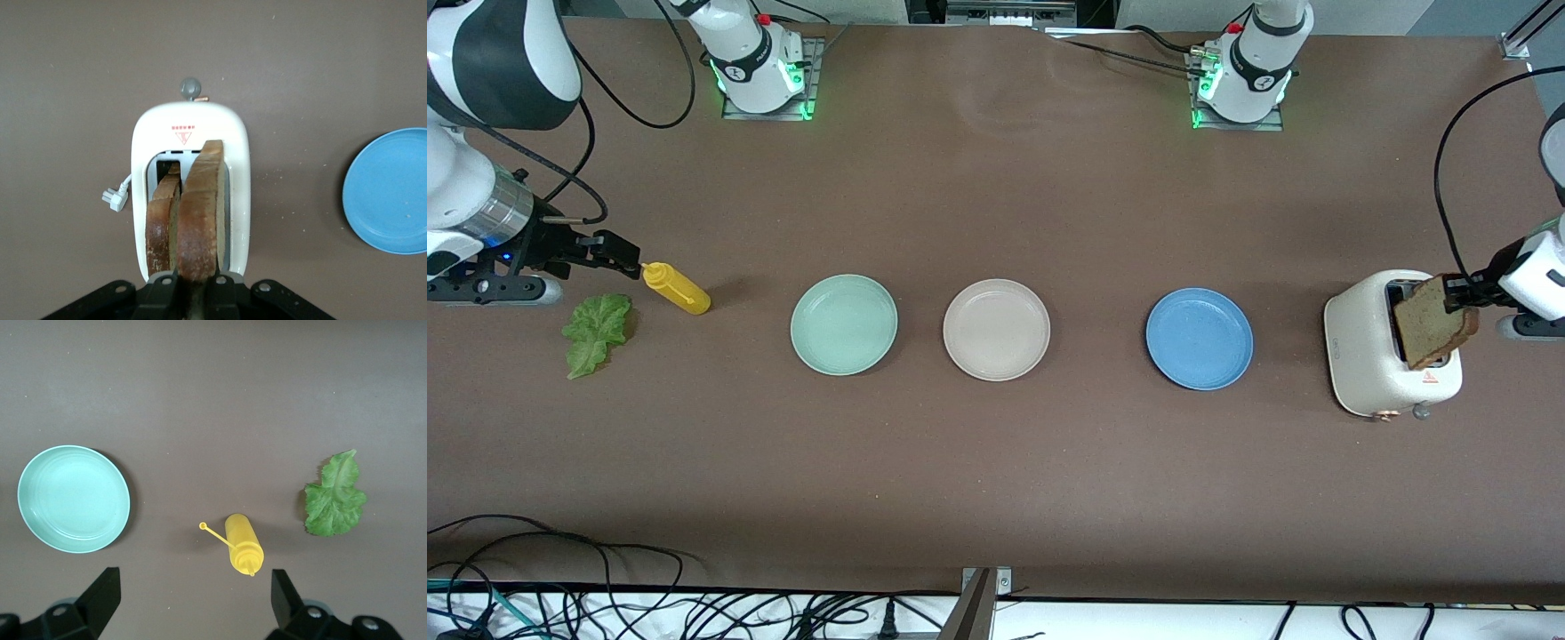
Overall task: Make sandwich on beige plate with both arms
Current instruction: 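Carry the bread slice with the left gripper onto the beige plate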
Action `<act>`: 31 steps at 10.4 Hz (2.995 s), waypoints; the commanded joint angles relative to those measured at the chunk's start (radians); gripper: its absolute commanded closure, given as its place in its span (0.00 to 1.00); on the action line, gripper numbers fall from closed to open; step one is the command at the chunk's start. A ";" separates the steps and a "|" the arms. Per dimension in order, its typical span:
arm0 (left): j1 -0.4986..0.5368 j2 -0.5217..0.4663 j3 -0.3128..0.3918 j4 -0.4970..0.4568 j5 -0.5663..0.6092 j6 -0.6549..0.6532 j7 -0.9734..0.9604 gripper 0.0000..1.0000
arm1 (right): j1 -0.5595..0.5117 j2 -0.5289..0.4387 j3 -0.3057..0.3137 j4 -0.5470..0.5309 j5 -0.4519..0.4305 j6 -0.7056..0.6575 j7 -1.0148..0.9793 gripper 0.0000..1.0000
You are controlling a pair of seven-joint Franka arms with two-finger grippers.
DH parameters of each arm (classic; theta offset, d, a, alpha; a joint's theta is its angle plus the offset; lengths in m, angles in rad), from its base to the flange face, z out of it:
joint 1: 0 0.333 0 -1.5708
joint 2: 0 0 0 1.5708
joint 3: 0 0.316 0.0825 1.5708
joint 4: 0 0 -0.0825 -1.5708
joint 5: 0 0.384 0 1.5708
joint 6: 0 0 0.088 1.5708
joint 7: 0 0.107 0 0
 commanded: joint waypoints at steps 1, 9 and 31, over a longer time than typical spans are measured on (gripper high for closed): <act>-0.001 -0.002 -0.046 0.066 0.020 -0.062 0.031 1.00 | -0.003 0.004 0.003 0.016 0.011 -0.017 0.006 0.00; -0.039 0.043 -0.283 0.115 -0.260 -0.127 0.013 1.00 | -0.003 0.004 0.003 0.016 0.011 -0.017 0.006 0.00; -0.449 0.655 -0.277 0.183 -0.983 0.336 0.131 1.00 | -0.003 0.004 0.003 0.016 0.011 -0.019 0.006 0.00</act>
